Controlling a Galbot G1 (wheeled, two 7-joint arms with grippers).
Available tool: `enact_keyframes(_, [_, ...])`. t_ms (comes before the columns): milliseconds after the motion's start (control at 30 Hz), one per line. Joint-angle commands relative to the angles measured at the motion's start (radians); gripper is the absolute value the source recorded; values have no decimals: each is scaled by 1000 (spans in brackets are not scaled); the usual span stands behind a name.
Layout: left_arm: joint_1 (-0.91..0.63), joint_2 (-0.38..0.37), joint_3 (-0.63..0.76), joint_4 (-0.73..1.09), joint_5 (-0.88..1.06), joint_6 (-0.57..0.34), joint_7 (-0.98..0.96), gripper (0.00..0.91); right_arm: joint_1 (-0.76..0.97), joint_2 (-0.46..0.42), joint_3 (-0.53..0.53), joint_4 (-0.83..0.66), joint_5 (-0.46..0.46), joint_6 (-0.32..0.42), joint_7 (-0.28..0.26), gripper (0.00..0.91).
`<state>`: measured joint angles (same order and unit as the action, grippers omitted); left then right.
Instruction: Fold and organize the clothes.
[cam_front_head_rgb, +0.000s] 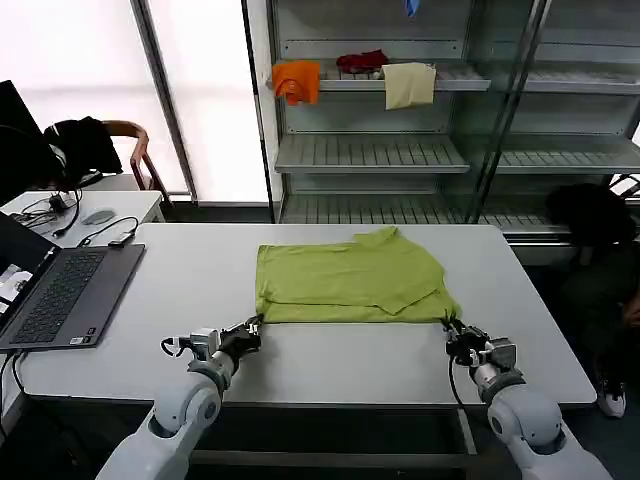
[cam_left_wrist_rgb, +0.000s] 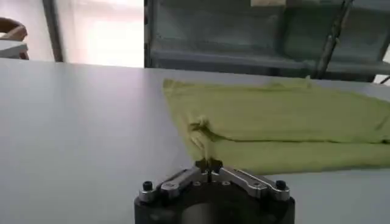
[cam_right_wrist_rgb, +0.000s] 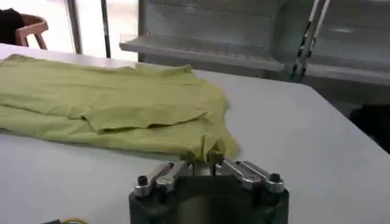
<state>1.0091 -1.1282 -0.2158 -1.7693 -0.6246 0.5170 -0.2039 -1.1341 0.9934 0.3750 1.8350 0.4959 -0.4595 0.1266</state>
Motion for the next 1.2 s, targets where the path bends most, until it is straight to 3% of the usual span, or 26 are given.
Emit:
enact_keyframes(33, [0, 8, 2, -10, 6, 5, -2, 0, 9, -6, -5, 8, 5, -3, 2, 0])
enact_keyframes(567, [54, 59, -13, -128, -10, 41, -84, 0, -61, -63, 21, 149, 55, -46, 24, 0])
enact_keyframes(867, [229, 115, -35, -296, 20, 60, -169, 0, -259, -112, 51, 350, 49, -65, 40, 0])
enact_keyframes(1200, [449, 118, -81, -461, 116, 60, -252, 10, -474, -112, 75, 496, -7, -64, 52, 0])
